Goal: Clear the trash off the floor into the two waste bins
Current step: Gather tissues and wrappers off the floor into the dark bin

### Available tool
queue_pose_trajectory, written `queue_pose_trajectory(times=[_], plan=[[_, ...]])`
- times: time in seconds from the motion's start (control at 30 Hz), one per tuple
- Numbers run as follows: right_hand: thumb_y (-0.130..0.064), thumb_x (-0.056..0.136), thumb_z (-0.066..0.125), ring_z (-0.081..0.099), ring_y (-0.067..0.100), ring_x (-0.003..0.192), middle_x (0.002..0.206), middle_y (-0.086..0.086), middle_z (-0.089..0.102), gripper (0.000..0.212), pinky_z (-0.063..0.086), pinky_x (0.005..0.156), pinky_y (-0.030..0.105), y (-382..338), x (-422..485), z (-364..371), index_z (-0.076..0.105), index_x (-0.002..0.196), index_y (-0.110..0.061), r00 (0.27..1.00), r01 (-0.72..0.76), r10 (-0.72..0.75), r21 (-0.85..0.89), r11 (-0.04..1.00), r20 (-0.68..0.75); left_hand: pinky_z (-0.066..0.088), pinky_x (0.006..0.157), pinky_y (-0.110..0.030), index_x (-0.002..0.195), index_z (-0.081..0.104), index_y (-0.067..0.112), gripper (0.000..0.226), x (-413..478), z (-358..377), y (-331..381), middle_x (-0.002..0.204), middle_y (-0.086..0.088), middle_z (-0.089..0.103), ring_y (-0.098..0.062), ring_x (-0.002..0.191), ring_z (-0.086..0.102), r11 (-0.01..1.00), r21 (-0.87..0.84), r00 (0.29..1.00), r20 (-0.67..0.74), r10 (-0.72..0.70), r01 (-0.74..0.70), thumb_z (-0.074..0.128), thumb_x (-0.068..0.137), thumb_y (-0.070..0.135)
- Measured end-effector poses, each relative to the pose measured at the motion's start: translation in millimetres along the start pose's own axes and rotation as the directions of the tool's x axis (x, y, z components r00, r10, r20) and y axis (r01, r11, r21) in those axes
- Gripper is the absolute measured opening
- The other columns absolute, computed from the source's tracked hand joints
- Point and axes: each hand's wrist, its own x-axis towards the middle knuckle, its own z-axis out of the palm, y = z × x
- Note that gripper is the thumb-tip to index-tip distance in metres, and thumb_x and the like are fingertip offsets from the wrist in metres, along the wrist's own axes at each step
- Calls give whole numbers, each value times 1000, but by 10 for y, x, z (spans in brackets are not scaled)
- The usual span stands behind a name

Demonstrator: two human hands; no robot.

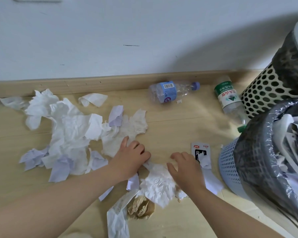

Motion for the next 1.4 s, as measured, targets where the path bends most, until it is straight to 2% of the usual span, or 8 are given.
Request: queue_pose_trajectory(times=[0.23, 0.47, 0.6, 0.77, 0.9, 1.0, 1.13, 1.4], plan=[[-38, 90, 50, 19, 33, 135, 155, 8, 1, 64, 29, 104, 40, 291, 56, -114, 17, 144, -29, 917, -397, 399, -45, 917, 27, 14, 110, -49, 114, 55, 22, 26, 243, -264, 117, 104, 1, 60, -21, 110, 49, 977, -139, 969, 209, -133, 164, 42, 92, 23], [-21, 92, 47, 32, 28, 125, 147, 0, 28, 57, 36, 97, 32, 239, 91, -72, 22, 143, -29, 963, -267, 268, -14, 963, 16, 31, 76, -29, 62, 34, 20, 32, 380, -451, 77, 68, 6, 40, -20, 83, 45, 876, -384, 957, 125, -263, 291, 48, 90, 28], [-11, 92, 46, 33, 27, 122, 144, 1, 31, 59, 37, 94, 26, 197, 118, -36, 21, 144, -22, 973, -228, 229, -30, 973, 31, 24, 52, -25, 63, 39, 12, 33, 368, -541, 35, 62, 1, 41, -16, 60, 40, 637, -687, 923, 139, -359, 350, 56, 89, 23], [1, 42, 82, 62, 26, 60, 73, 11, 66, 48, 40, 36, 25, 162, 86, 16, 66, 88, -5, 993, -67, 34, -295, 953, -114, 38, 64, -26, 94, 64, 6, 19, 337, -618, 19, 81, -11, 63, -24, 76, 57, 328, -855, 860, 228, -457, 401, 60, 89, 24], [-1, 33, 87, 55, 22, 42, 54, 7, 59, 46, 33, 33, 21, 134, 98, -109, 67, 74, -8, 991, -45, -7, -377, 925, -134, 44, 74, -29, 95, 65, 14, 12, 317, -623, 26, 92, -10, 67, -26, 87, 62, 113, -898, 822, 332, -463, 426, 60, 89, 22], [-7, 89, 50, 61, 25, 88, 105, 6, 63, 34, 36, 57, 27, 116, 152, -201, 51, 122, -14, 988, -89, 64, -179, 980, -140, 49, 82, -30, 97, 64, 18, 9, 319, -632, 58, 92, -1, 67, -15, 87, 63, -62, -900, 799, 413, -437, 431, 58, 90, 18], [-13, 94, 40, 52, 21, 83, 104, 1, 60, 25, 37, 63, 27, -69, 221, -351, 53, 114, -19, 964, -218, 256, 339, 915, -72, 52, 81, -32, 85, 63, 16, 11, 328, -611, 107, 92, -4, 67, -15, 82, 63, -284, -844, 772, 533, -347, 455, 56, 91, 10], [1, 86, 47, 57, 19, 77, 92, 1, 63, 25, 47, 62, 30, -389, 315, -432, 57, 83, -21, 934, -291, 288, 916, 277, 210, 53, 77, -32, 91, 62, 10, 13, 314, -552, 129, 91, -7, 68, -20, 83, 64, -513, -741, 748, 613, -254, 433, 50, 93, 4]])
